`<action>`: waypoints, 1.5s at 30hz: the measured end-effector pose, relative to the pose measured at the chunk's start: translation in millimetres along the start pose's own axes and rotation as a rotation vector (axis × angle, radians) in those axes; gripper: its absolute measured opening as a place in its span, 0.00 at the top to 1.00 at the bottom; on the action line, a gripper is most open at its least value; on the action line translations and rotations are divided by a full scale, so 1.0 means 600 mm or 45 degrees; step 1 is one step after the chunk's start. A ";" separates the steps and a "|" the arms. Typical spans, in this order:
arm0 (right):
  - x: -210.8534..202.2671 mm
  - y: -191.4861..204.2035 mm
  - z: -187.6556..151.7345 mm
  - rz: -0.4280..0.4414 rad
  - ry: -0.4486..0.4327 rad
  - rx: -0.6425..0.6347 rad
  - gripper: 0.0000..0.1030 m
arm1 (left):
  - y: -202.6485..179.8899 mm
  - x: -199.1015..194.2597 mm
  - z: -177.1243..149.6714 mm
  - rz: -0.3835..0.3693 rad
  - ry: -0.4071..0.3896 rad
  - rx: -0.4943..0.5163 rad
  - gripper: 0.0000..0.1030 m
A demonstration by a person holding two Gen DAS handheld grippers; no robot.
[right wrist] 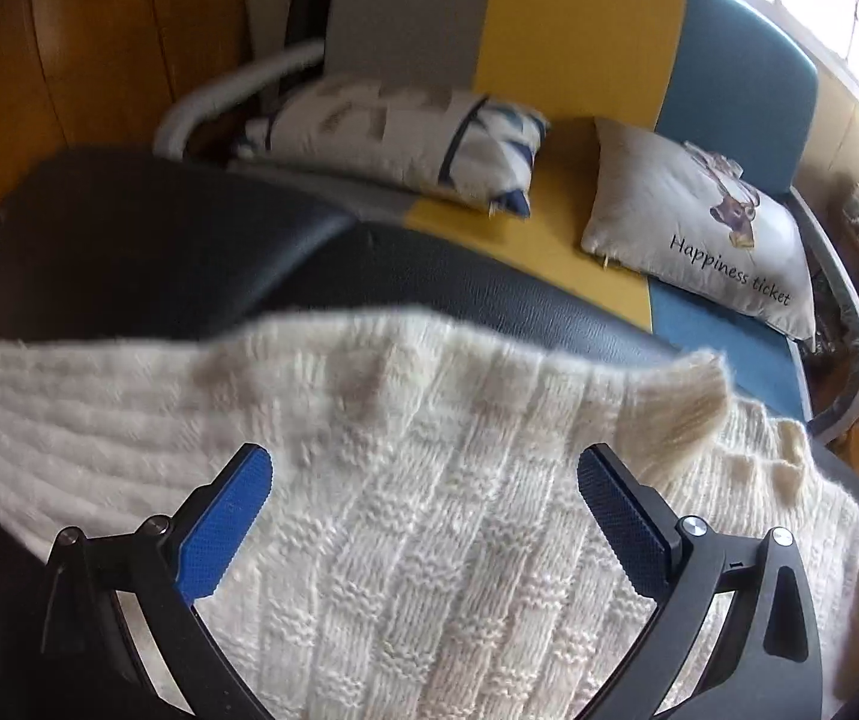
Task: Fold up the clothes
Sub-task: 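Move the right tool across the sweater body to the other sleeve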
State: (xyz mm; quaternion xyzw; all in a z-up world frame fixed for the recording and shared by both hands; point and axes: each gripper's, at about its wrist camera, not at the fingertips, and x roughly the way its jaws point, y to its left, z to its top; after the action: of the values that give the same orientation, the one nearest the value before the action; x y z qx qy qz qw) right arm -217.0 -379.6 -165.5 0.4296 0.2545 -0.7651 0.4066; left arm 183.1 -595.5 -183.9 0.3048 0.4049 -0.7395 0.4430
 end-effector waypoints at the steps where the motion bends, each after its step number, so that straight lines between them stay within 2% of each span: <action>1: 0.006 -0.003 -0.003 0.024 -0.007 0.023 0.00 | 0.004 -0.004 -0.003 0.010 -0.012 0.003 0.84; 4: -0.004 -0.013 -0.002 0.041 -0.010 0.070 0.00 | 0.012 -0.021 -0.006 -0.028 -0.022 -0.041 0.84; 7: -0.039 -0.015 -0.015 0.057 -0.051 0.063 0.00 | 0.010 -0.045 -0.001 -0.076 -0.086 -0.025 0.84; 9: -0.067 -0.014 -0.036 0.075 -0.070 0.037 0.00 | -0.004 -0.040 0.015 -0.075 -0.081 0.006 0.84; 11: -0.095 -0.012 -0.058 0.092 -0.087 0.012 0.00 | -0.011 -0.028 0.023 -0.044 -0.060 0.007 0.84; 12: -0.106 -0.012 -0.070 0.103 -0.089 0.008 0.00 | -0.011 -0.011 0.025 0.004 -0.009 -0.003 0.84; 13: -0.116 -0.012 -0.084 0.114 -0.088 0.007 0.00 | -0.006 -0.001 0.023 0.052 0.022 -0.027 0.85; 14: -0.119 -0.012 -0.096 0.120 -0.074 0.011 0.00 | 0.003 0.007 0.019 0.060 0.037 -0.068 0.85; 15: -0.119 -0.012 -0.107 0.122 -0.054 0.016 0.00 | 0.006 0.004 0.015 0.045 0.005 -0.076 0.85; 19: -0.077 0.002 -0.139 0.104 0.040 0.025 0.00 | 0.004 0.000 0.012 0.075 0.008 -0.075 0.85; 22: -0.092 0.003 -0.142 0.108 0.006 0.048 0.00 | -0.020 -0.024 0.015 0.101 -0.001 -0.062 0.85; 25: -0.151 -0.025 -0.162 0.152 -0.040 0.114 0.00 | -0.065 -0.069 -0.002 -0.012 -0.052 0.002 0.83; 27: -0.201 -0.055 -0.198 0.192 -0.070 0.137 0.00 | -0.116 -0.099 -0.033 -0.108 -0.044 0.113 0.83; 31: -0.278 -0.132 -0.311 0.144 -0.023 0.196 0.00 | -0.242 -0.147 -0.135 -0.328 0.014 0.377 0.82; 33: -0.315 -0.171 -0.368 0.114 0.005 0.225 0.00 | -0.313 -0.163 -0.211 -0.448 0.086 0.541 0.82; 36: -0.344 -0.227 -0.462 0.039 0.068 0.291 0.00 | -0.402 -0.169 -0.322 -0.551 0.202 0.725 0.82; 39: -0.367 -0.256 -0.534 0.021 0.075 0.404 0.00 | -0.452 -0.181 -0.432 -0.550 0.261 0.896 0.82; 42: -0.382 -0.262 -0.583 0.003 0.067 0.479 0.00 | -0.458 -0.178 -0.486 -0.482 0.332 0.980 0.82; 44: -0.374 -0.258 -0.609 -0.014 0.061 0.477 0.00 | -0.452 -0.178 -0.507 -0.444 0.308 1.033 0.82; 45: -0.369 -0.254 -0.623 -0.023 0.057 0.472 0.00 | -0.447 -0.186 -0.518 -0.443 0.265 1.065 0.82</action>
State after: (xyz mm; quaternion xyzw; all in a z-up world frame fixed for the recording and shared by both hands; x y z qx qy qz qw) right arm -110.7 68.2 -155.1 0.5118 0.1221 -0.7927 0.3079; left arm 17.0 -204.8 -156.5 0.4575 0.1593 -0.8681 0.1083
